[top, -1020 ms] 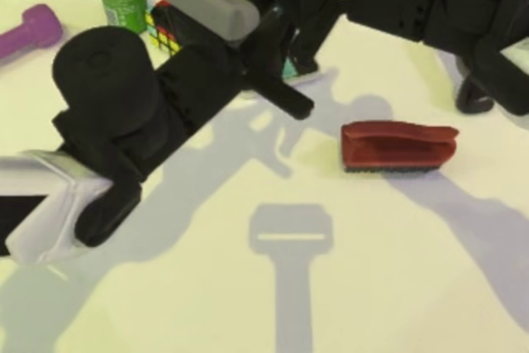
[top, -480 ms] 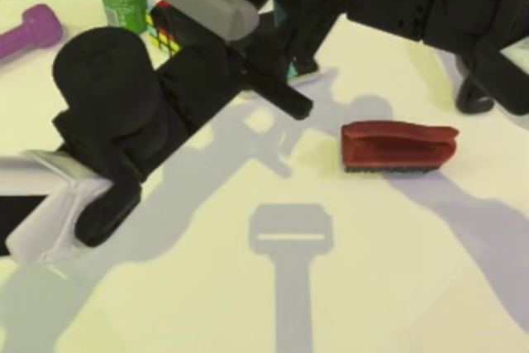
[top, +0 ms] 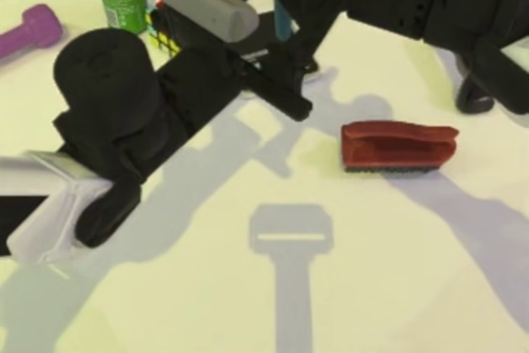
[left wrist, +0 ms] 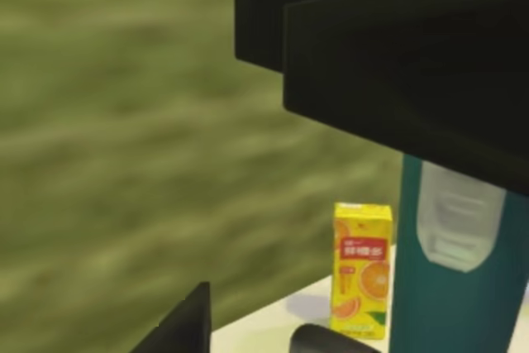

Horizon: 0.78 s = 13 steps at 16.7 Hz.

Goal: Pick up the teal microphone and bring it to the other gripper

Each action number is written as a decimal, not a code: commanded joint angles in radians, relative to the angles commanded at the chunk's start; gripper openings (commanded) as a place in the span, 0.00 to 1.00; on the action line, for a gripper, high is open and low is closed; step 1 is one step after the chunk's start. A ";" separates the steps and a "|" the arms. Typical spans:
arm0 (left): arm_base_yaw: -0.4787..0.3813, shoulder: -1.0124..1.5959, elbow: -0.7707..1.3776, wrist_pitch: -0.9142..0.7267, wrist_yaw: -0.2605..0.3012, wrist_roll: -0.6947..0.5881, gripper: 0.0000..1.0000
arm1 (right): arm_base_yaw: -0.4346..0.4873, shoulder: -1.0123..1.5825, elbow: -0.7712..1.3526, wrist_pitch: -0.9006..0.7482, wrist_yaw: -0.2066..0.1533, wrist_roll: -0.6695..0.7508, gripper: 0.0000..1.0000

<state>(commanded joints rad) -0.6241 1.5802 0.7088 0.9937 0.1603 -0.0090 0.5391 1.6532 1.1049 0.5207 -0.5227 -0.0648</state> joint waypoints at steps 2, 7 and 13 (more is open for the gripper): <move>0.000 0.000 0.000 0.000 0.000 0.000 1.00 | 0.000 0.000 0.000 0.000 0.000 0.000 0.00; 0.026 -0.064 -0.083 -0.002 0.006 0.004 1.00 | -0.036 -0.035 -0.020 0.001 -0.036 -0.002 0.00; 0.071 -0.251 -0.269 -0.001 0.036 0.000 1.00 | -0.119 -0.096 -0.082 0.004 -0.123 -0.003 0.00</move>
<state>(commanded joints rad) -0.5532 1.3293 0.4401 0.9923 0.1963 -0.0092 0.4200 1.5569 1.0224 0.5250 -0.6453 -0.0677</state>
